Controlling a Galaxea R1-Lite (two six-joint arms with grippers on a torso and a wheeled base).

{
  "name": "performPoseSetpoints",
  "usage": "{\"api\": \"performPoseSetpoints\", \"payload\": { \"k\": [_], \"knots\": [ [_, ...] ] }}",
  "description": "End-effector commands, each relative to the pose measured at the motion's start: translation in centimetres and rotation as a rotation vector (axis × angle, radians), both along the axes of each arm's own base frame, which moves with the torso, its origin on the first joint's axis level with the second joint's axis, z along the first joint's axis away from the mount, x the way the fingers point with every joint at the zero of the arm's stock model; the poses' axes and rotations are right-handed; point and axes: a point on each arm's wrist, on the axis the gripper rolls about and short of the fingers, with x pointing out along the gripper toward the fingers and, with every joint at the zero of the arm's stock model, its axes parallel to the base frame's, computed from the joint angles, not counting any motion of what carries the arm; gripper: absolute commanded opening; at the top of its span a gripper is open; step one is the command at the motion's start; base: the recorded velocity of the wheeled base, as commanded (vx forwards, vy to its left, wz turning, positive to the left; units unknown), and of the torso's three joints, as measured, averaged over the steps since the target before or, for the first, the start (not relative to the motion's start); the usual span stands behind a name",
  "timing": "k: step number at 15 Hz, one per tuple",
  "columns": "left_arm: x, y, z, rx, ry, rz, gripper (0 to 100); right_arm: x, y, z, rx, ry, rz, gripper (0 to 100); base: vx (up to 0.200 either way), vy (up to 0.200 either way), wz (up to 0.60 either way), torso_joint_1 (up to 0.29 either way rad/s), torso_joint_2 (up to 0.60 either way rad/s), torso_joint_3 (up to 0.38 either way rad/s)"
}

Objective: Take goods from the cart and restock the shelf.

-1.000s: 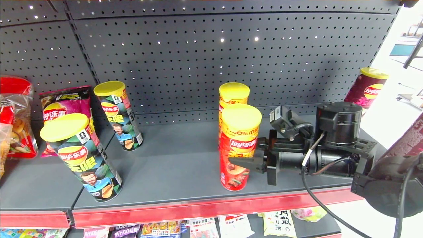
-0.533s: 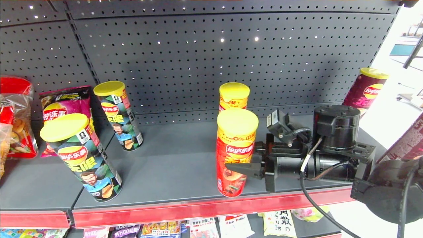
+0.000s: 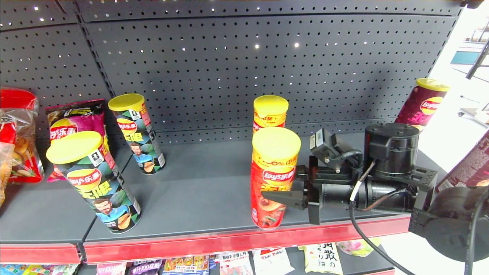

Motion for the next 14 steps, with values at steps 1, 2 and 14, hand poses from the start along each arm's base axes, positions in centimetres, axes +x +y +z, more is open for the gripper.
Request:
{"api": "performPoseSetpoints", "payload": {
  "k": [1,2,14],
  "knots": [
    [0.0,0.0,0.0,0.0,0.001,0.001,100,-0.1,0.0,-0.1,-0.001,0.003,0.003,0,0.0,0.0,0.0,0.0,0.0,0.0],
    [0.0,0.0,0.0,0.0,0.001,0.001,100,-0.1,0.0,-0.1,-0.003,0.002,0.003,100,0.0,0.0,0.0,0.0,0.0,0.0],
    [0.0,0.0,0.0,0.0,0.001,0.001,100,-2.7,-3.5,-0.4,0.001,0.084,-0.066,100,0.0,0.0,0.0,0.0,0.0,0.0]
  ]
}}
